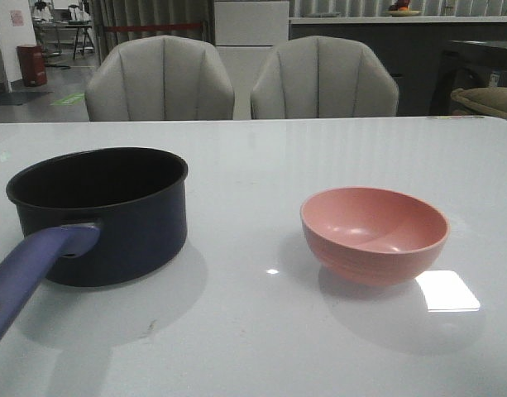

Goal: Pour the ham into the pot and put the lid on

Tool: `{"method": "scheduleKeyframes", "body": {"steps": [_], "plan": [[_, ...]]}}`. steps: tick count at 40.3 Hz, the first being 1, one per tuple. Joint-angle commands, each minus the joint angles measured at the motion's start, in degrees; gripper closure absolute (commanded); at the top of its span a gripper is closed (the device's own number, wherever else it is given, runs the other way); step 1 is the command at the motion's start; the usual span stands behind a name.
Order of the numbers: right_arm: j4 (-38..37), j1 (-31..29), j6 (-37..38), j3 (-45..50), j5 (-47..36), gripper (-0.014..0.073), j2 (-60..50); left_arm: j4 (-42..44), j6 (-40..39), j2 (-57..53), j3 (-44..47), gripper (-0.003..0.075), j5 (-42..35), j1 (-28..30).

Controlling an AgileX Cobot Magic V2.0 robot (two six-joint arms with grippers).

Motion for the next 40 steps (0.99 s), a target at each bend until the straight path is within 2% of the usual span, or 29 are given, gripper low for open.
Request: {"method": "scheduleKeyframes", "body": {"steps": [1,21,29,40], "plan": [[0.3,0.0,0.0,-1.6,-4.6,0.045,0.4,-1.3,-1.2,3.1,-4.4,0.0096,-1.5,1.3],[0.3,0.0,0.0,-1.6,-4.6,0.045,0.4,-0.5,-1.3,20.5,-15.7,0.0096,2.4,1.6],[0.3,0.0,0.0,-1.6,-4.6,0.045,0.4,3.2,-4.1,23.6,-17.0,0.0096,3.2,1.6],[0.3,0.0,0.0,-1.6,-4.6,0.045,0.4,3.6,-4.1,26.7,-17.0,0.0096,4.8,1.5]]}}
